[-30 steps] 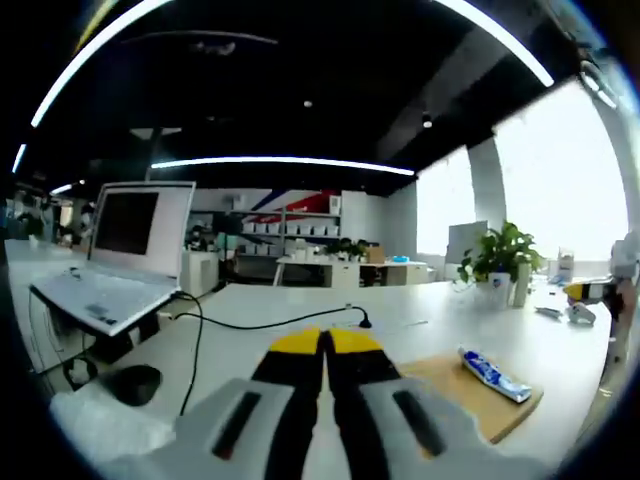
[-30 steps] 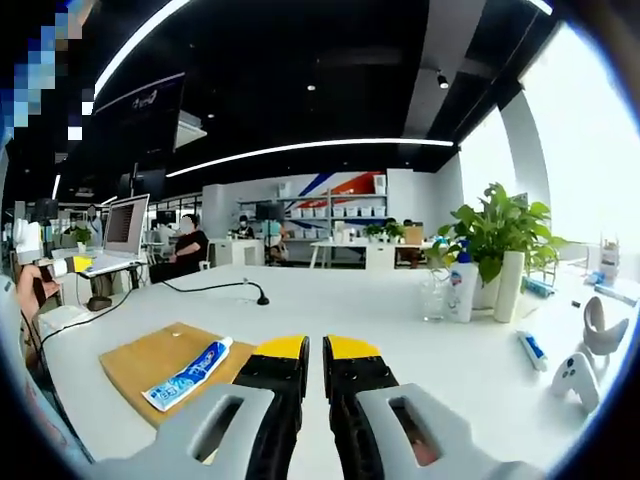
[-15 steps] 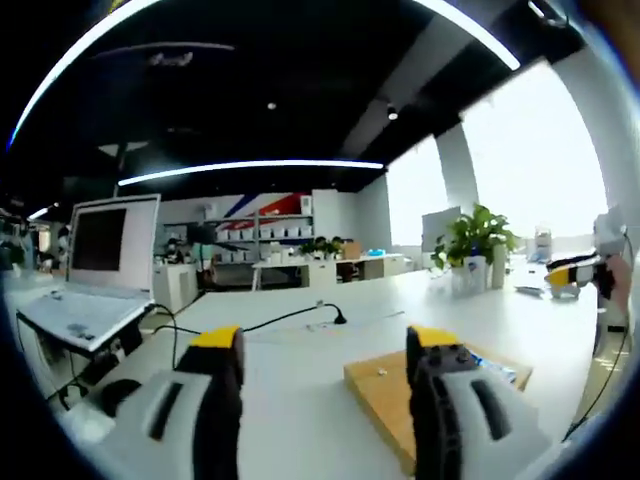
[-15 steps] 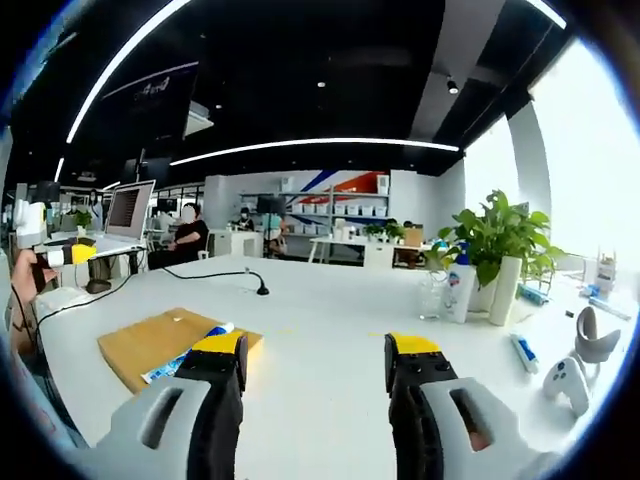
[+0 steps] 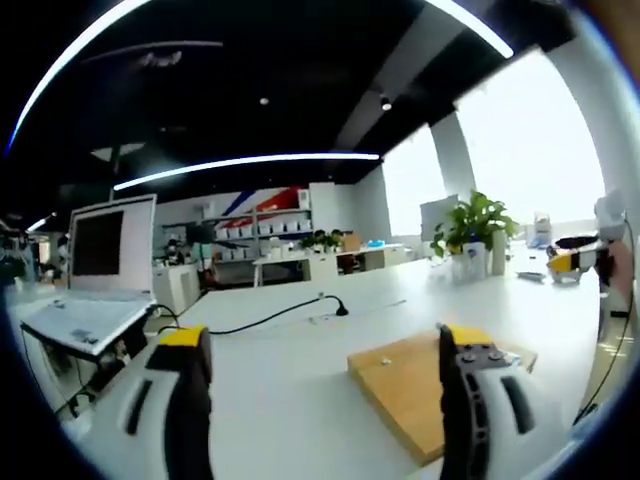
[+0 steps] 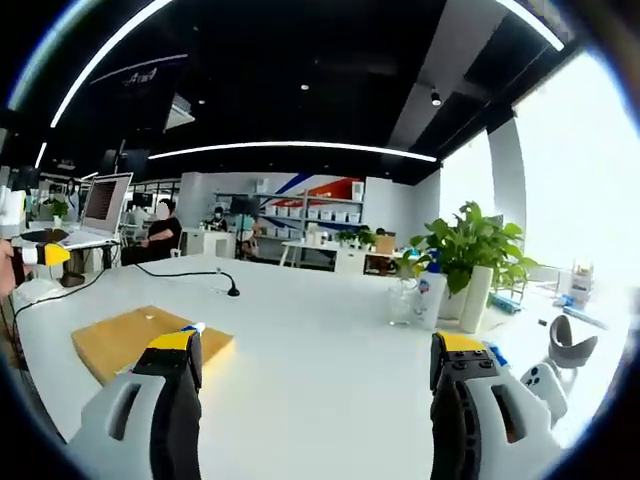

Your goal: Pick up the toothpaste unscrew the cap squeeze it onto the small board screw the cap back on and return it to the table

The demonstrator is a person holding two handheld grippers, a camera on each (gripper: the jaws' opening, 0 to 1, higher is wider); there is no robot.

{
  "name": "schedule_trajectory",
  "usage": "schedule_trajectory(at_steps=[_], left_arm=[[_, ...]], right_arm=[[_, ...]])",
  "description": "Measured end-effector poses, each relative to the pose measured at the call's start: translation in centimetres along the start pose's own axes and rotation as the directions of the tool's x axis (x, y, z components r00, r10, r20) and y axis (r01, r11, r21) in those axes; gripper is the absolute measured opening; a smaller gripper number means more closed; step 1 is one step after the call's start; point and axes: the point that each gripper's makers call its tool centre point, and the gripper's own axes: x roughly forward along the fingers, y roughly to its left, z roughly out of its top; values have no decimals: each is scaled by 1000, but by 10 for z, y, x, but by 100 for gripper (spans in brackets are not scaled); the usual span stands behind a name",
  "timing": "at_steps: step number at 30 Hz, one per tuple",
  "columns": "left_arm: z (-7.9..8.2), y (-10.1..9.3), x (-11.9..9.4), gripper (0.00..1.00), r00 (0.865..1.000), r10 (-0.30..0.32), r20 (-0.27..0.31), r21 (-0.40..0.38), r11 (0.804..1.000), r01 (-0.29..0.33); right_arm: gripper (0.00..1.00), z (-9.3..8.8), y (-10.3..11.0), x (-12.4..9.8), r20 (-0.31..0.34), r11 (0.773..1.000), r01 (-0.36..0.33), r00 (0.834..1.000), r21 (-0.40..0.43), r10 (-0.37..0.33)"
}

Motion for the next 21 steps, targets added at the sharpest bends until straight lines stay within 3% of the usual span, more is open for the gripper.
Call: schedule_trajectory(at_steps=[7,21], left_arm=[[7,-5,-8,100,1000,0,17,47,999,0],[5,-6,-20,100,1000,1,16,17,1000,-1]], right_arm=[[99,18,5,-5,83,1000,-25,996,1,25],[99,0,8,-4,30,999,-30,999,22,29]])
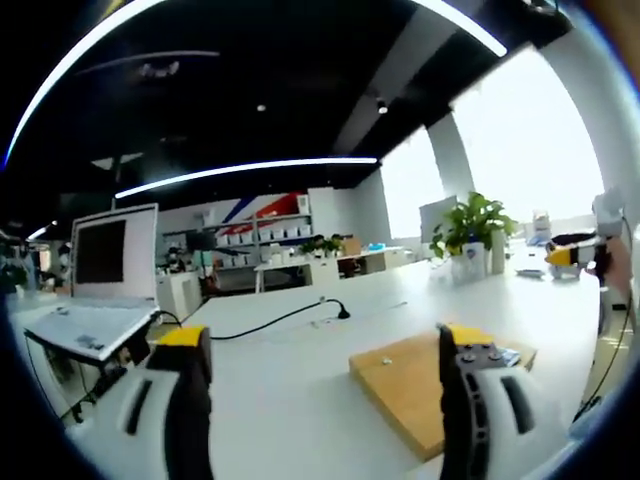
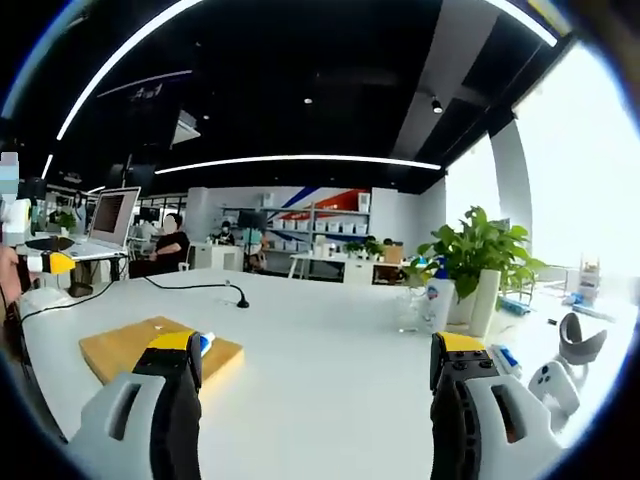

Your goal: Pick up the toothpaste unscrew the cap squeeze it onto the small board screw the cap back on and return it to the table

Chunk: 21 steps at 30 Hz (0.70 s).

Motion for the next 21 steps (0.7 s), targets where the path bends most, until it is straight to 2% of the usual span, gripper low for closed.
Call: schedule_trajectory(at_steps=[6,7,10,13,16,21], left_arm=[[-2,-7,0,100,1000,-24,-8,3,1000,24],[-2,-7,1,100,1000,-26,-10,3,1000,26],[-4,-5,-1,100,1000,-16,-15,3,1000,16],[-6,-3,-1,100,1000,-8,-17,3,1000,8],[-7,-3,0,100,1000,-13,-19,-3,1000,13],[-8,0,1,100,1000,-12,-19,-9,1000,12]], right_arm=[[99,-5,4,-2,-3,1000,-15,1000,2,15],[99,-4,6,-5,1,1000,-11,1000,-15,11],[99,9,-1,-8,39,989,77,997,-130,-72],[99,6,0,-4,-4,976,80,997,-202,-82],[99,5,6,1,3,985,48,999,-167,-48],[99,-7,12,5,-27,995,5,1000,-103,-8]])
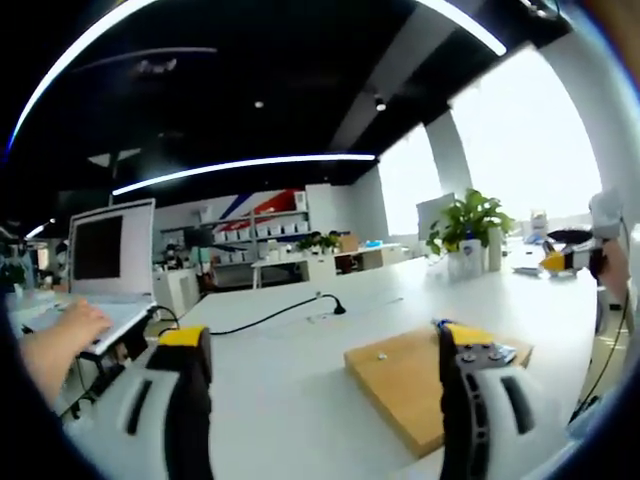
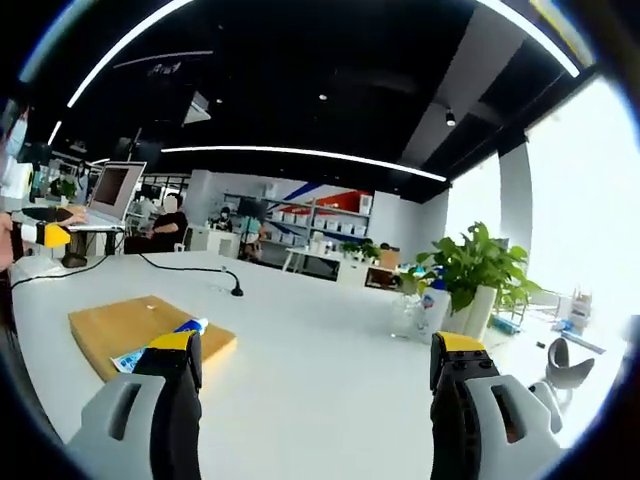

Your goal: Pick up the toothpaste unscrew the cap squeeze it onto the small board screw the cap back on and return it to the table

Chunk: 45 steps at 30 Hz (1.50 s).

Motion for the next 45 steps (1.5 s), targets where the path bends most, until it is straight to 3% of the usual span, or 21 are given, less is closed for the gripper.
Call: schedule_trajectory(at_steps=[18,33,45], left_arm=[[-1,1,6,100,1000,-3,6,-25,1000,3],[-9,-2,7,100,1000,-19,-25,-23,1000,18],[-5,-5,9,100,1000,-27,-10,-41,999,26]], right_arm=[[99,-9,3,7,-30,999,-35,999,38,36],[99,-16,5,8,-38,996,-53,998,66,55],[99,-6,9,8,-1,996,-68,998,54,68]])
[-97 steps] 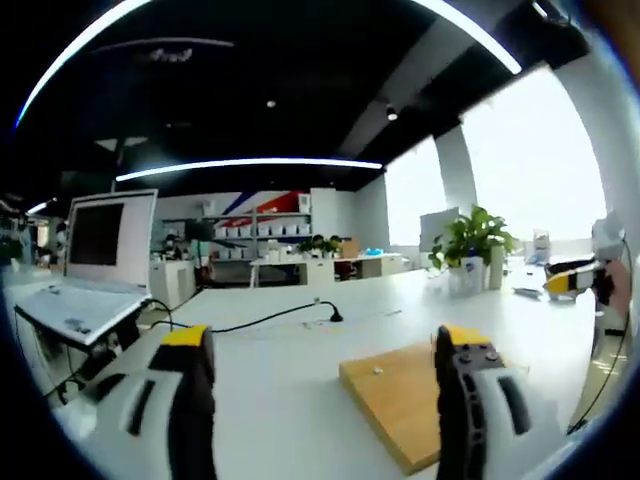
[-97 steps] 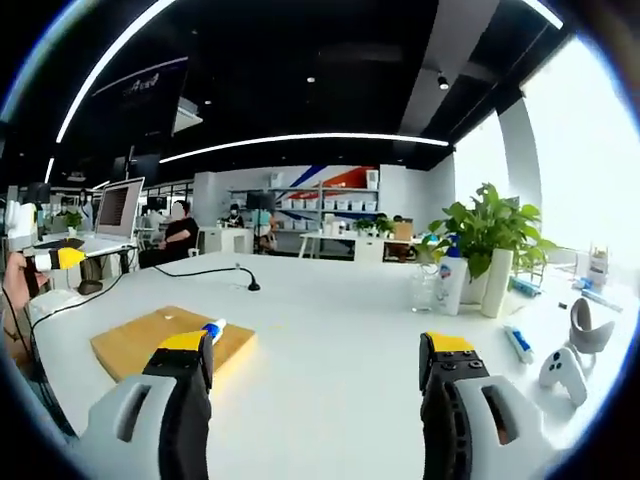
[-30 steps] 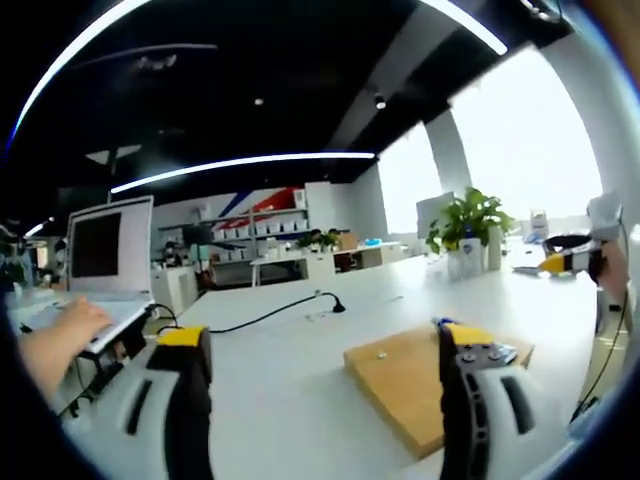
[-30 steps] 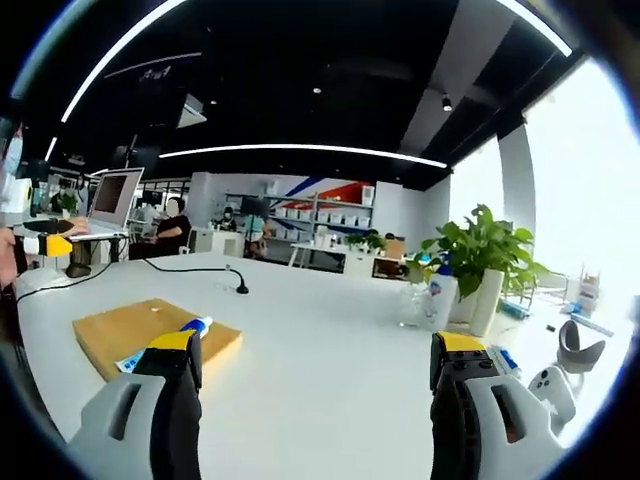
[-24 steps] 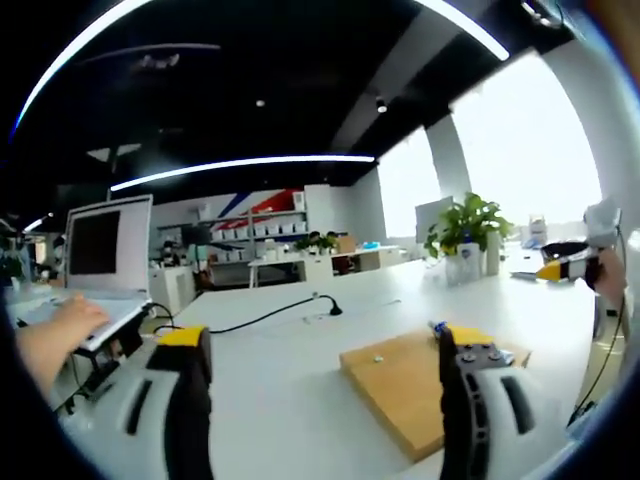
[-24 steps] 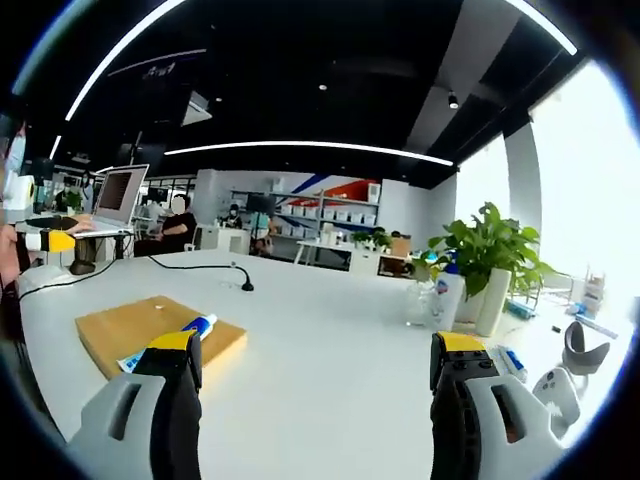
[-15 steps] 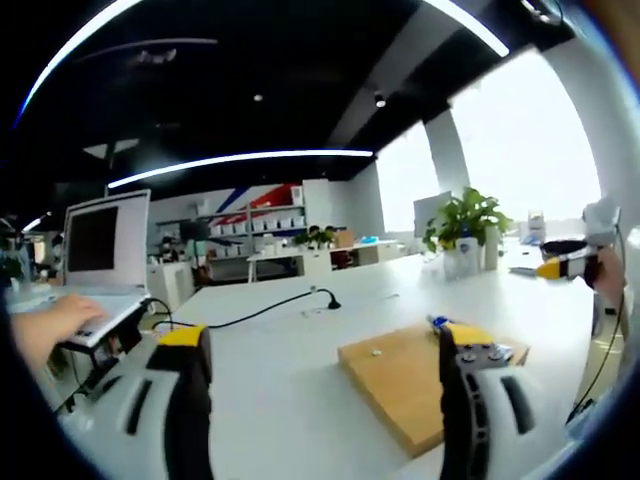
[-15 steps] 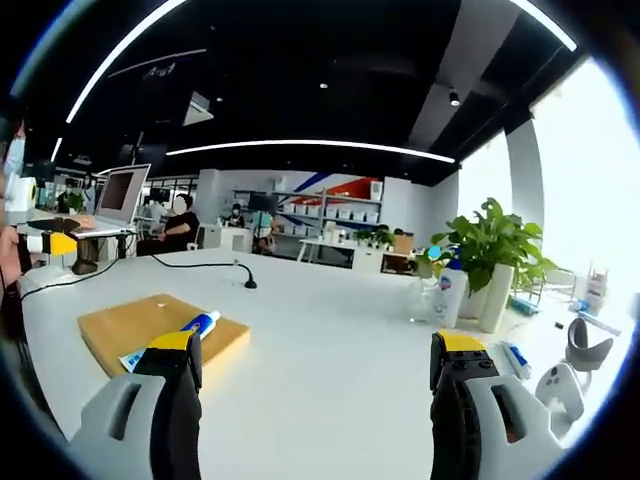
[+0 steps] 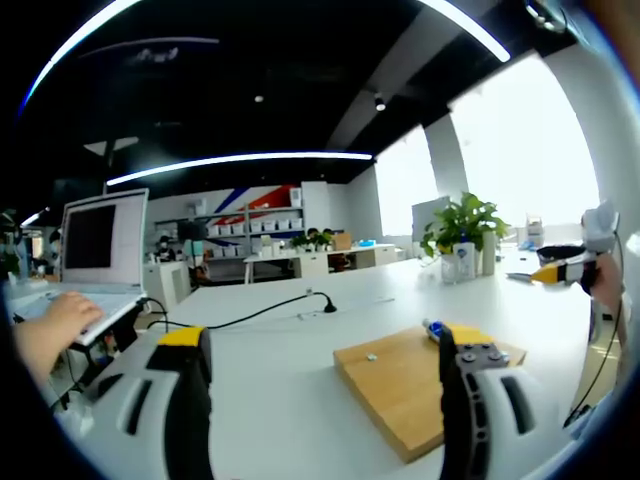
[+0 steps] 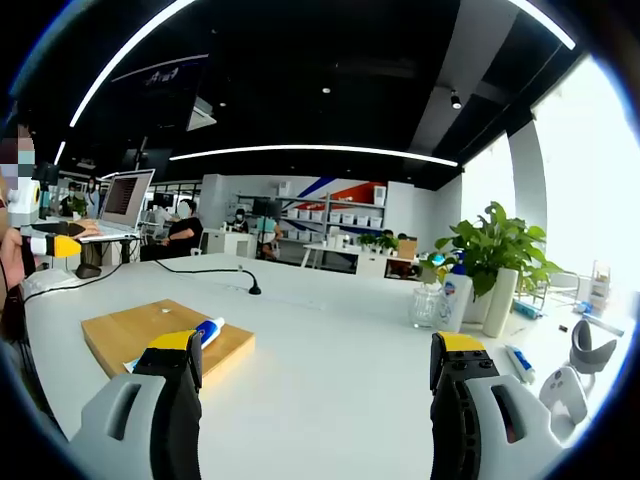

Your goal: Pick up the toothpaste unscrew the cap squeeze it onto the small board screw the cap back on and return it to the table

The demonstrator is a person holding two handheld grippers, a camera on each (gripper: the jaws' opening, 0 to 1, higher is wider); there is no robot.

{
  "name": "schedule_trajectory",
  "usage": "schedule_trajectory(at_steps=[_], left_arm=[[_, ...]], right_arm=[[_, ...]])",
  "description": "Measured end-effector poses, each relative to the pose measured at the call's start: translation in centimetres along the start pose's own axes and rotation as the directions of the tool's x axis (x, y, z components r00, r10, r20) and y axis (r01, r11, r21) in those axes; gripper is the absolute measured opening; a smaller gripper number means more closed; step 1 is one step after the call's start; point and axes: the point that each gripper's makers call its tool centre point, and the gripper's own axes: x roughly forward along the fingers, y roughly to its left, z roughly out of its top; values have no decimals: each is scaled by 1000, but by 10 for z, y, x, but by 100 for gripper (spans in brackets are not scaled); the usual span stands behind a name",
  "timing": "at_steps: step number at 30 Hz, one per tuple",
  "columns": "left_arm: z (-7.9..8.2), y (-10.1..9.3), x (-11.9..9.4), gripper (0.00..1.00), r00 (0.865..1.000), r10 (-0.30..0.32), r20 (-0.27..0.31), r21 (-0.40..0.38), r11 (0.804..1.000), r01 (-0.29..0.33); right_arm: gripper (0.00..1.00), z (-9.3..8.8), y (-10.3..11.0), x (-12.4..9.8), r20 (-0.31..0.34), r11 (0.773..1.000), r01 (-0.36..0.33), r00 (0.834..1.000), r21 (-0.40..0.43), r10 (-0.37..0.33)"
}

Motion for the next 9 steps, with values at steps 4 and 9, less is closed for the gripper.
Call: schedule_trajectory(at_steps=[4,9], left_arm=[[-2,0,0,100,1000,-3,-5,5,1000,3],[0,-3,0,100,1000,-9,2,7,1000,9]], right_arm=[[99,-2,-1,-1,-1,1000,-4,1000,7,4],[99,8,4,-4,63,999,-33,998,39,31]])
